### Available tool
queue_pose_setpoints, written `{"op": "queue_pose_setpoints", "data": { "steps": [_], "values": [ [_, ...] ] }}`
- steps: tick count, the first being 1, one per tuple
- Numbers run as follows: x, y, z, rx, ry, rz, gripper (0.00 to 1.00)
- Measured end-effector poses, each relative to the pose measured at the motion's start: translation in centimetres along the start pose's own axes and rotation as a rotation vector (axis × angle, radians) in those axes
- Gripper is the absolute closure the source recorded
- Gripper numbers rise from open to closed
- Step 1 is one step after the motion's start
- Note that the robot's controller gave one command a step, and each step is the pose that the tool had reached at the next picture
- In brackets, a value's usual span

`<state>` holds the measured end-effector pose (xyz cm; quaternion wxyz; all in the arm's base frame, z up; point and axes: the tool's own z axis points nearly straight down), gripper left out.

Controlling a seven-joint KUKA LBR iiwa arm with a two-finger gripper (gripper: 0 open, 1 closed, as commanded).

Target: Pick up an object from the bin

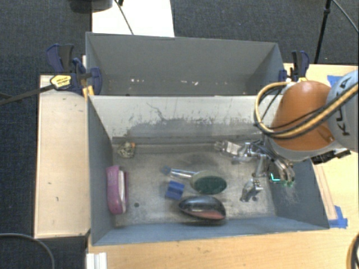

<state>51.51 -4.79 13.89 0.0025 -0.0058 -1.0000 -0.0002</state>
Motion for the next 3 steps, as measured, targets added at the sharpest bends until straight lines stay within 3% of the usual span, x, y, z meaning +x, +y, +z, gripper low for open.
{"op": "queue_pose_setpoints", "data": {
  "steps": [1,2,3],
  "values": [
    [-4.9,6.4,5.7,0.0,-0.006,-0.024,0.0],
    [-4.8,6.1,5.5,0.0,-0.007,-0.02,1.0],
    [-4.0,4.5,-8.4,0.002,-0.015,-0.13,1.0]
  ]
}}
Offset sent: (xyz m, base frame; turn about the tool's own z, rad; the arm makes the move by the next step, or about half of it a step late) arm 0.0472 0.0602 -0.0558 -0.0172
